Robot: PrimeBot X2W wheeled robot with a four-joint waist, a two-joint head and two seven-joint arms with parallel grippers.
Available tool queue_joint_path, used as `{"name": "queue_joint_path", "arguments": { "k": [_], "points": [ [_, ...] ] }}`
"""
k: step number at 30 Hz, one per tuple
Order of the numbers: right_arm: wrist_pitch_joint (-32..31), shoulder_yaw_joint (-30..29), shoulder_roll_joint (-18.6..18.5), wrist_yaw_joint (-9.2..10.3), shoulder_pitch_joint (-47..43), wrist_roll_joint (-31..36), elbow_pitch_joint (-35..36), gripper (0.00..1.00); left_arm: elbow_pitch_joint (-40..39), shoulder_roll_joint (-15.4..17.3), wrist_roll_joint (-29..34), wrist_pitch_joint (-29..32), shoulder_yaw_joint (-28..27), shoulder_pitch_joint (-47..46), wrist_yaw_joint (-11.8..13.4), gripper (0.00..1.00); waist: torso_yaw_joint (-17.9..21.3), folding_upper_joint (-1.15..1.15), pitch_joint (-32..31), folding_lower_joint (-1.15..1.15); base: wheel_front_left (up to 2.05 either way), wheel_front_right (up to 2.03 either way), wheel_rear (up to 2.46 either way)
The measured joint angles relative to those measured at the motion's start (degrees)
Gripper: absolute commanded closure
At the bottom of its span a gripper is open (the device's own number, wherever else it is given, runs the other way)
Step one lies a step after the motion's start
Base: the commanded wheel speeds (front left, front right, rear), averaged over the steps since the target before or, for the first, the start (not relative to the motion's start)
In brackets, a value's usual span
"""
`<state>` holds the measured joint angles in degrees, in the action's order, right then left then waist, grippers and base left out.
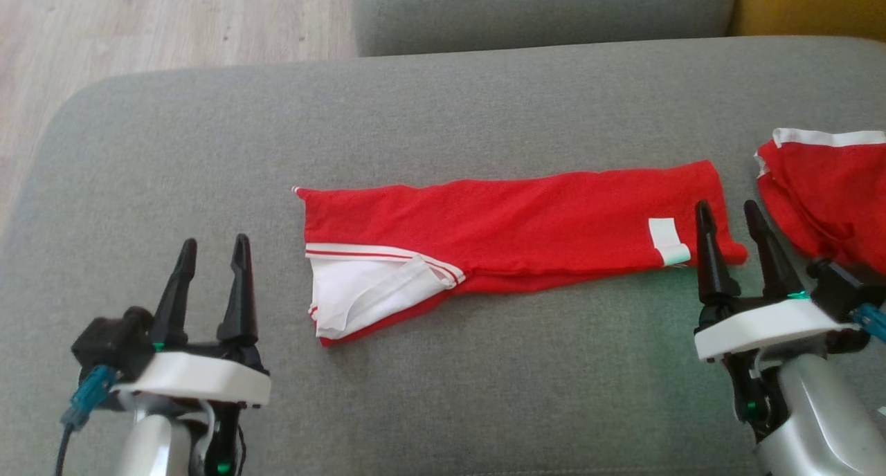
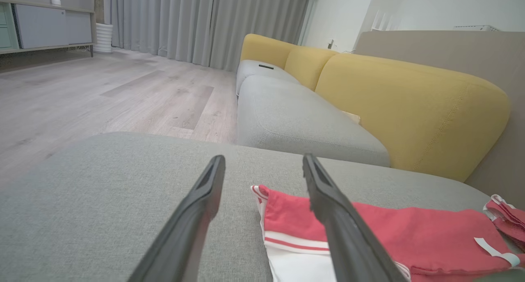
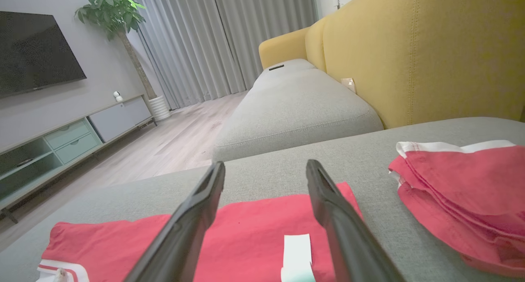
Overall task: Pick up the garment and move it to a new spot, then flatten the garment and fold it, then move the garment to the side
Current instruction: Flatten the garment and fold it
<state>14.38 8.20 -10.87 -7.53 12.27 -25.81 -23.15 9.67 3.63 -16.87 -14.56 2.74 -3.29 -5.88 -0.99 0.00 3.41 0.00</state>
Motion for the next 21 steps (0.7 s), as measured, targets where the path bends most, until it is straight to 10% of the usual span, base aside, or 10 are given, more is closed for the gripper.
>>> {"name": "queue_joint_path", "arguments": {
  "k": [21],
  "points": [
    [-6.8, -18.5, 1.5, 0.00, 15.0, 7.2, -27.6, 0.00, 1.9, -1.1, 1.2, 0.0, 1.6, -4.8, -1.3, 0.00, -3.6, 0.00, 7.9, 0.01, 0.00, 0.00, 0.00]
  ]
}}
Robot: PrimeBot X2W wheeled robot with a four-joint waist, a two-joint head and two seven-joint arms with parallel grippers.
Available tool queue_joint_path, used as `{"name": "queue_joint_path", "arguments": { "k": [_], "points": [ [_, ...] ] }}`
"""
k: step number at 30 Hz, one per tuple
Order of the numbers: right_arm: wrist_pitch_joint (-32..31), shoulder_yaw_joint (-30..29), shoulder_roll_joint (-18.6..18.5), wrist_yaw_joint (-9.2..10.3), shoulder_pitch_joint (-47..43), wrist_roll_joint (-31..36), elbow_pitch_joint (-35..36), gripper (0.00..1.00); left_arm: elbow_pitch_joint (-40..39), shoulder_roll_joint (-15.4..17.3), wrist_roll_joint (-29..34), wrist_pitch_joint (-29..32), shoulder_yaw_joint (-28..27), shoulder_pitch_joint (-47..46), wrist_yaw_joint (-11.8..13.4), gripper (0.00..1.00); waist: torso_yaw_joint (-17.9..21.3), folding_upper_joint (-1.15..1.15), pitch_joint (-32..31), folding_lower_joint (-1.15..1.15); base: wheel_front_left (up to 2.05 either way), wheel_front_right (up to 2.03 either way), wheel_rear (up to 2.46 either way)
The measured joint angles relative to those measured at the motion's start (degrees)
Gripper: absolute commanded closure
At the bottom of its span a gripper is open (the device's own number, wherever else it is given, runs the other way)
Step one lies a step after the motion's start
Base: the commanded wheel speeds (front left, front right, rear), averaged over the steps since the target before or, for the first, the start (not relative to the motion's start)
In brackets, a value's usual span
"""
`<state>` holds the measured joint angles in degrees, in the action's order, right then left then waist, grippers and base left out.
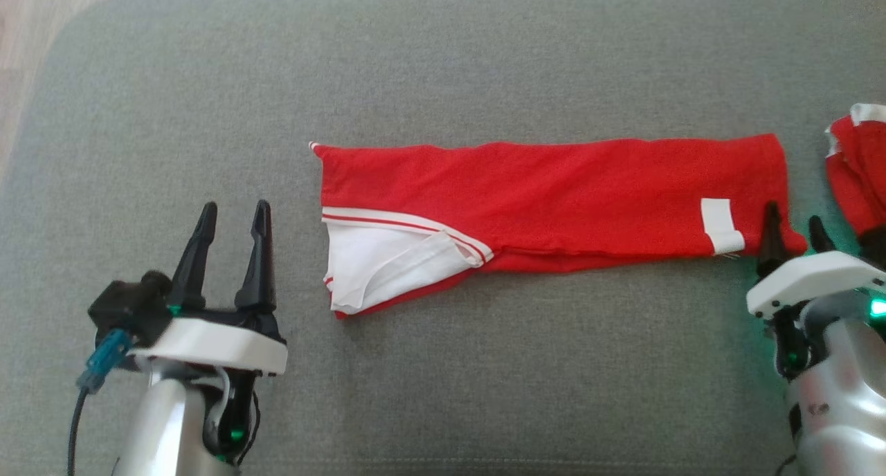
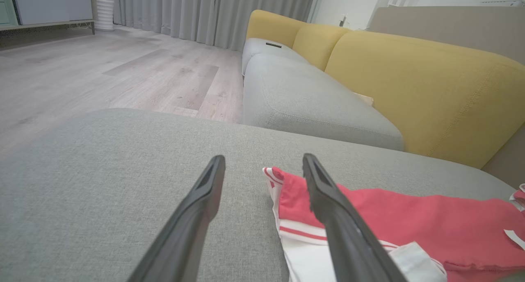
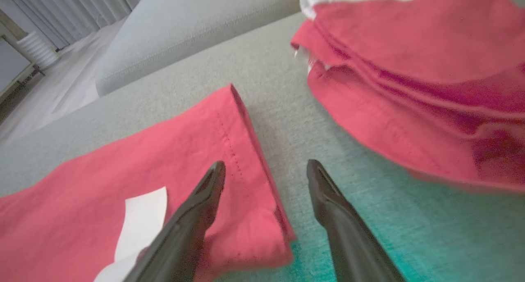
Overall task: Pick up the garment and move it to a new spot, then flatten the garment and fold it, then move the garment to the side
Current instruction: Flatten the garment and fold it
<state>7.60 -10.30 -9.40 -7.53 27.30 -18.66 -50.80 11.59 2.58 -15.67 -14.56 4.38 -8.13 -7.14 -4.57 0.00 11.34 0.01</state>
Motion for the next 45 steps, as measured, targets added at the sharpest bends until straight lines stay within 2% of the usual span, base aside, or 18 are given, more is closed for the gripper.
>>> {"name": "queue_joint_path", "arguments": {
  "k": [8, 9, 10, 11, 12, 18, 24, 29, 36, 41, 45],
  "points": [
    [-3.4, -0.1, 0.3, 0.00, 3.7, 0.2, -4.7, 0.00, -0.5, -0.1, -0.1, 0.0, 0.1, -0.7, 0.0, 0.00, -0.4, 0.00, 1.6, 0.00, 0.00, 0.00, 0.00],
    [-3.7, 0.0, 0.3, 0.00, 4.1, -0.1, -4.9, 0.27, -0.5, -0.1, -0.1, 0.0, 0.1, -0.7, 0.0, 0.00, -0.4, 0.00, 1.7, 0.00, 0.00, 0.00, 0.00],
    [-4.0, 0.2, 0.3, 0.00, 4.3, -0.4, -5.1, 0.27, -0.5, -0.1, -0.1, 0.0, 0.1, -0.7, 0.0, 0.00, -0.3, 0.00, 1.7, 0.00, 0.00, 0.00, 0.00],
    [-4.1, 0.4, 0.3, 0.00, 4.5, -0.7, -5.2, 0.84, -0.4, -0.1, -0.1, 0.0, 0.1, -0.7, 0.0, 0.00, -0.2, 0.00, 1.7, 0.00, 0.00, 0.00, 0.00],
    [-4.2, 0.7, 0.3, 0.00, 4.6, -1.1, -5.3, 1.00, -0.4, -0.1, -0.1, 0.0, 0.1, -0.7, 0.0, 0.00, -0.1, 0.00, 1.7, 0.00, 0.00, 0.00, 0.00],
    [-4.5, 1.4, -0.4, 0.00, 4.6, -2.7, -5.6, 1.00, -0.3, -0.1, -0.1, 0.0, 0.1, -0.7, 0.0, 0.00, 0.5, 0.00, 0.7, 0.00, 0.00, 0.00, 0.00],
    [-1.7, -0.8, -3.5, 0.00, 3.7, -2.7, -5.5, 1.00, 0.1, -0.1, -0.1, 0.0, 0.1, -0.7, 0.0, 0.00, 1.2, 0.00, -1.5, -0.01, 0.00, 0.00, 0.00],
    [-1.5, -1.1, -3.8, 0.00, 3.7, -3.5, -2.4, 1.00, 0.5, -0.1, -0.1, 0.0, 0.2, 0.0, 0.0, 0.00, 1.7, 0.00, -3.9, -0.01, 0.00, 0.00, 0.00],
    [-3.9, 2.1, -0.5, 0.00, 2.0, -4.7, 5.8, 1.00, 0.8, -0.1, -0.1, 0.0, 0.5, 2.5, 0.0, 0.00, 0.9, 0.00, -7.2, -0.01, 0.00, 0.00, 0.00],
    [-7.0, 6.7, 3.7, 0.00, 1.1, -5.2, 12.9, 1.00, 0.8, -0.1, -0.1, 0.0, 0.3, 3.4, 0.0, 0.00, -1.0, 0.00, -8.7, -0.01, 0.00, 0.00, 0.00],
    [-9.3, 11.6, 5.6, 0.00, 0.6, -6.0, 18.0, 1.00, 0.8, -0.1, -0.1, 0.0, 0.2, 4.2, 0.0, 0.00, -2.9, 0.00, -9.7, -0.01, 0.00, 0.00, 0.00]
  ]
}}
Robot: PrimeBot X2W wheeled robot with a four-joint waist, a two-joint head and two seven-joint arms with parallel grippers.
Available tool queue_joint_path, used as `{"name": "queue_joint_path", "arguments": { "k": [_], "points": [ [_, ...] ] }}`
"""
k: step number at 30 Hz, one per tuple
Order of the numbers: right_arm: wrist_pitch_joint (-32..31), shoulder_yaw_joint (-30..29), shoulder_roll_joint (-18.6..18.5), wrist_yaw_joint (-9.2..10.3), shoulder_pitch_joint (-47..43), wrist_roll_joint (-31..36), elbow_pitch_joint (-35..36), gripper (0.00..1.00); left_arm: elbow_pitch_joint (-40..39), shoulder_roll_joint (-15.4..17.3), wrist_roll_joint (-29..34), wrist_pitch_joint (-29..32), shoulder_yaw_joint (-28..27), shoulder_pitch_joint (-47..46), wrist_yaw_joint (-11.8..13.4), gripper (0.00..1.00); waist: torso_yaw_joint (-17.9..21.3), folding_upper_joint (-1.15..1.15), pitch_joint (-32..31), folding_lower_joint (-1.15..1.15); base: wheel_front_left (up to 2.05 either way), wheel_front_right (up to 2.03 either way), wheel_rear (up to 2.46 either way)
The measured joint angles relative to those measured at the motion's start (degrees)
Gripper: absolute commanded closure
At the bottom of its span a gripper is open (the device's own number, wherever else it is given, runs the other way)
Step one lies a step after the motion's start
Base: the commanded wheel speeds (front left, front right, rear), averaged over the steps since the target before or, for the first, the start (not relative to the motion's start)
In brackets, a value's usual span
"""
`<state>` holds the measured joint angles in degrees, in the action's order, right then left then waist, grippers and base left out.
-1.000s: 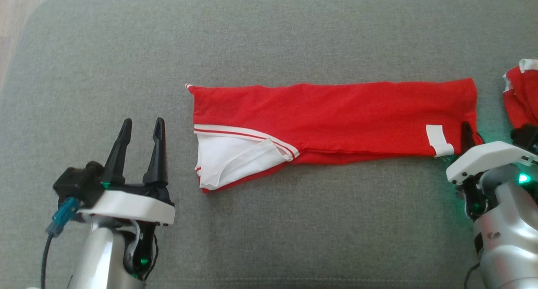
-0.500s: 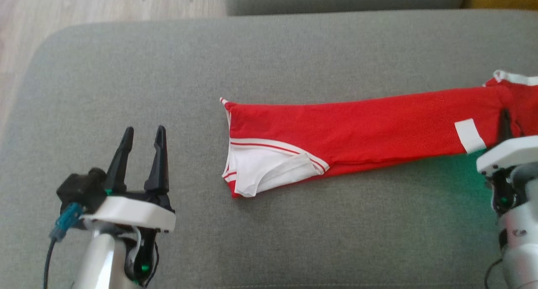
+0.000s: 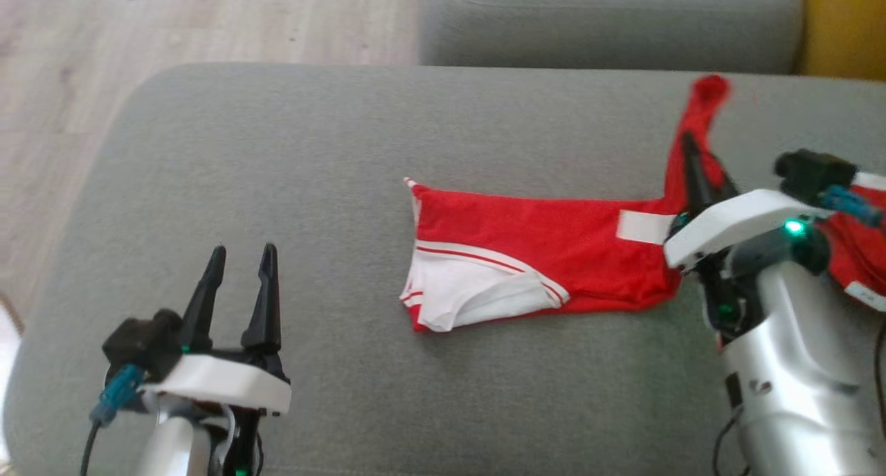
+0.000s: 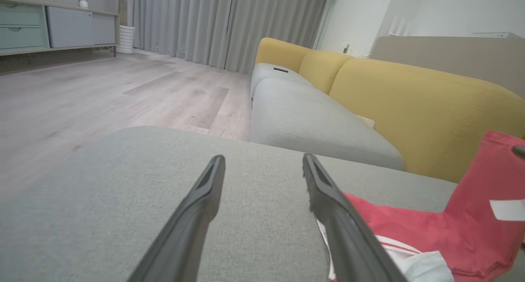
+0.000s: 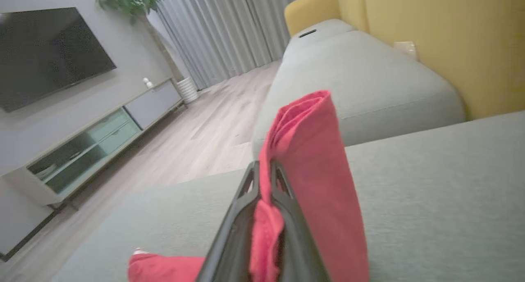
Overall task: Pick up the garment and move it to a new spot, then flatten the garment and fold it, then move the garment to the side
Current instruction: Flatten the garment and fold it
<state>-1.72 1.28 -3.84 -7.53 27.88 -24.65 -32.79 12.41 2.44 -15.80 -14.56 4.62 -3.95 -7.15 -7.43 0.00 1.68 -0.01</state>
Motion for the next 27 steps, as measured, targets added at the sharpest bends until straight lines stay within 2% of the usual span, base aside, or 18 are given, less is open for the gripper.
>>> {"name": "queue_joint_path", "arguments": {
  "k": [4, 9, 20, 26, 27],
  "points": [
    [-1.2, 6.0, 0.1, 0.00, -2.8, -5.4, 2.4, 1.00, 0.5, 0.0, 0.0, 0.0, 0.1, 1.2, 0.0, 0.00, -2.5, 0.00, -0.7, 0.00, 0.00, 0.00, 0.00],
    [-0.2, 14.3, 0.4, 0.00, -4.6, -9.6, 1.4, 1.00, 0.7, 0.1, 0.0, 0.0, 0.9, 1.3, 0.0, 0.00, -6.0, 0.00, -1.2, 0.00, 0.00, 0.00, 0.00],
    [4.9, 22.7, 0.3, 0.00, -3.8, -15.2, -7.5, 1.00, 0.9, 0.0, -0.5, 0.0, 1.9, 1.4, 0.0, 0.00, -13.0, 0.00, 0.0, 0.01, 0.00, 0.00, 0.00],
    [7.8, 25.2, 0.3, 0.00, -2.8, -17.4, -11.3, 1.00, 1.1, 0.1, -1.0, 0.0, 2.4, 1.4, 0.0, 0.00, -15.2, 0.00, 0.8, 0.01, 0.00, 0.00, 0.00],
    [7.8, 26.3, 0.3, 0.00, -2.5, -18.3, -11.8, 0.71, 1.2, 0.1, -1.0, 0.0, 2.4, 1.4, 0.0, 0.00, -15.5, 0.00, 0.9, 0.01, 0.00, 0.00, 0.00]
  ]
}}
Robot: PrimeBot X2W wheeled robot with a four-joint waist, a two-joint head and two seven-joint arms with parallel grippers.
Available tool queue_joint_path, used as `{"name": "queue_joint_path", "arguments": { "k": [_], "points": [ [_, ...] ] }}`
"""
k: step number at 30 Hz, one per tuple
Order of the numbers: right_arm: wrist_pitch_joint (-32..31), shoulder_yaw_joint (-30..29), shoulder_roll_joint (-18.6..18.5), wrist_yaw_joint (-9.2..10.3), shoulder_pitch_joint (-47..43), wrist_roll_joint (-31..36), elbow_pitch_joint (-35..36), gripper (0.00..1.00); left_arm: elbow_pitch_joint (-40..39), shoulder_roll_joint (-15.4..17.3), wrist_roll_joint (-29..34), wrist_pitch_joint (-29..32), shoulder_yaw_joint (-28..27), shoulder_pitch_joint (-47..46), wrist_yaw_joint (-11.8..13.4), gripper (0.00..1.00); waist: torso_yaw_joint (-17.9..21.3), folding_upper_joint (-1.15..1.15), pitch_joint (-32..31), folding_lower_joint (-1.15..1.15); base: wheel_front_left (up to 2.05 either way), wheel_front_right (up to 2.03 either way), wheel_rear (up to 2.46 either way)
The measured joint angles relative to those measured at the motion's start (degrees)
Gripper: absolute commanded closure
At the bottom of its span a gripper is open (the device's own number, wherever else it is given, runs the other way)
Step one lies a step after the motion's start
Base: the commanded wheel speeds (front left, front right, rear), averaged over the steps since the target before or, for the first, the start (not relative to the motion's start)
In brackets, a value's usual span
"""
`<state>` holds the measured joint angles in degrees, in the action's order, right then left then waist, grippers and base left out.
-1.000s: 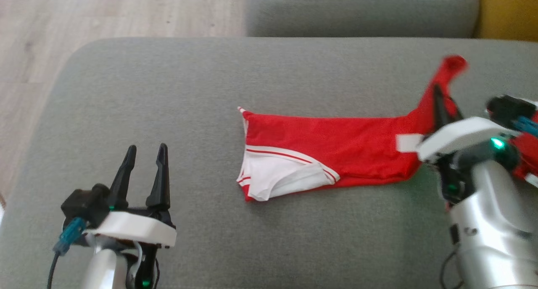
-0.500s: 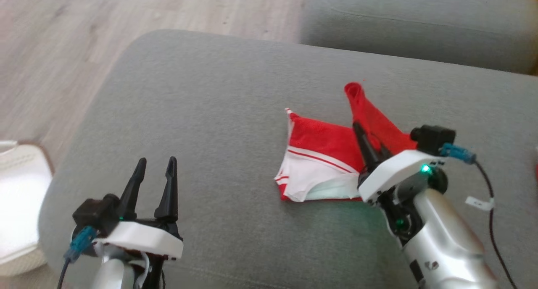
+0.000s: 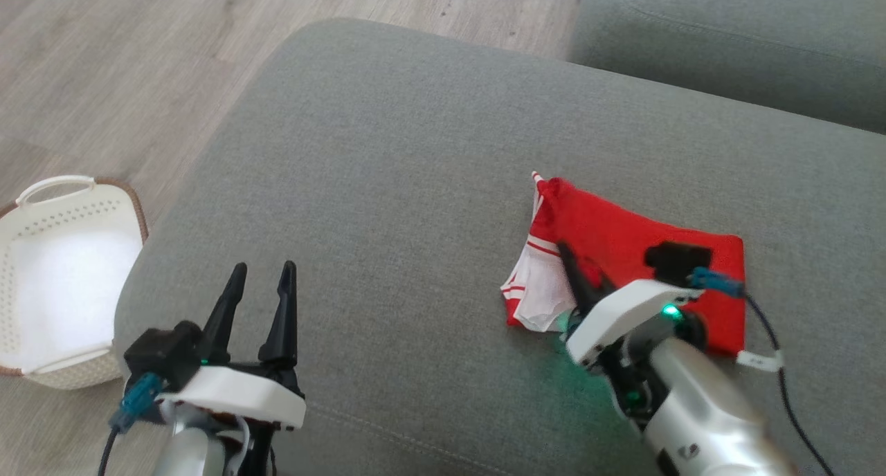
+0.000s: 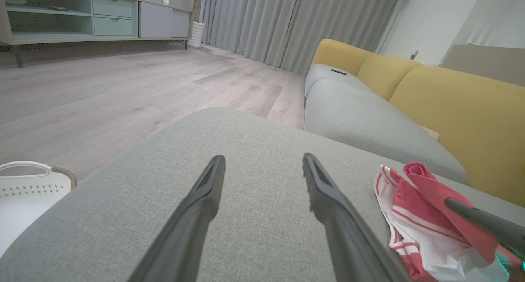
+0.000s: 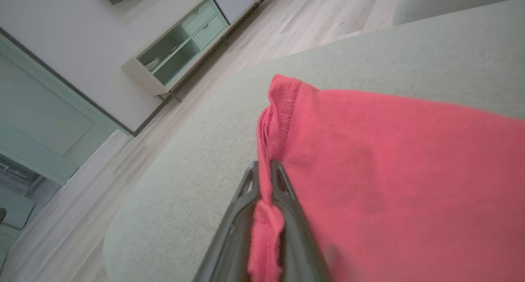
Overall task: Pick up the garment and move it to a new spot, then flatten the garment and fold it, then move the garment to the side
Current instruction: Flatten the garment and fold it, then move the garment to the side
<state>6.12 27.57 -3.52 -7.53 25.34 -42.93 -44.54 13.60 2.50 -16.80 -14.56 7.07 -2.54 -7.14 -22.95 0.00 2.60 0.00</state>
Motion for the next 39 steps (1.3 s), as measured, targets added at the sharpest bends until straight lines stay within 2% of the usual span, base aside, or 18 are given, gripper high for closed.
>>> {"name": "queue_joint_path", "arguments": {
  "k": [1, 6, 10, 16, 20, 25, 28, 32, 35, 39],
  "points": [
    [0.1, 1.0, 0.0, 0.00, 0.1, -0.9, -0.2, 0.00, 0.0, 0.0, 0.0, 0.0, 0.0, 0.0, 0.0, 0.00, -0.2, 0.00, 0.1, 0.00, 0.00, 0.00, 0.00],
    [0.0, 8.3, 0.1, 0.00, 0.1, -6.4, 1.0, 0.00, 1.3, 0.0, 0.0, 0.0, 0.6, 0.0, 0.0, 0.00, -0.4, 0.00, 0.3, 0.00, 0.00, 0.00, 0.00],
    [2.9, 8.7, 0.1, 0.00, 1.4, -6.2, -1.8, 0.00, 1.4, 0.0, 0.0, 0.0, 1.0, 0.0, 0.0, 0.00, 0.9, 0.00, 0.1, 0.00, 0.00, 0.00, 0.00],
    [6.9, 5.7, -0.3, 0.00, 6.6, 2.6, -5.7, 0.00, -0.6, 0.0, 0.0, 0.0, 0.6, -0.1, 0.0, 0.00, 5.7, 0.00, -0.5, 0.00, 0.00, 0.00, 0.00],
    [7.7, 3.1, -2.8, 0.00, 6.7, 7.2, -4.3, 0.00, -1.9, 0.0, 0.0, 0.0, 0.1, -0.1, 0.0, 0.00, 9.1, 0.00, -0.8, 0.00, 0.00, 0.00, 0.00],
    [8.1, -3.5, -7.9, 0.00, 3.6, 16.0, 4.2, 0.00, -2.8, 0.0, 0.0, 0.0, -0.4, -0.2, 0.0, 0.00, 13.2, 0.00, -1.1, 0.00, 0.00, 0.00, 0.00],
    [8.1, -9.6, -8.7, 0.00, -1.1, 21.3, 10.3, 0.00, -2.9, 0.0, 0.0, 0.0, -0.4, -0.3, 0.0, 0.00, 15.4, 0.00, -1.3, 0.00, 0.00, 0.00, 0.00],
    [8.3, -16.5, -7.7, 0.00, -8.1, 26.4, 16.9, 0.00, -2.9, 0.0, 0.0, 0.0, -0.4, -0.4, 0.0, 0.00, 17.6, 0.00, -1.6, 0.00, 0.00, 0.00, 0.00],
    [8.3, -21.1, -5.6, 0.00, -11.9, 29.4, 20.8, 0.00, -2.9, 0.0, 0.0, 0.0, -0.3, -0.4, 0.0, 0.00, 18.9, 0.00, -1.8, 0.00, 0.00, 0.00, 0.00],
    [8.3, -24.6, -2.6, 0.00, -15.5, 32.1, 24.0, 0.00, -2.5, 0.0, 0.0, 0.0, -0.3, -0.3, 0.1, 0.00, 20.2, 0.00, -1.7, 0.00, 0.00, 0.00, 0.00]
  ]
}}
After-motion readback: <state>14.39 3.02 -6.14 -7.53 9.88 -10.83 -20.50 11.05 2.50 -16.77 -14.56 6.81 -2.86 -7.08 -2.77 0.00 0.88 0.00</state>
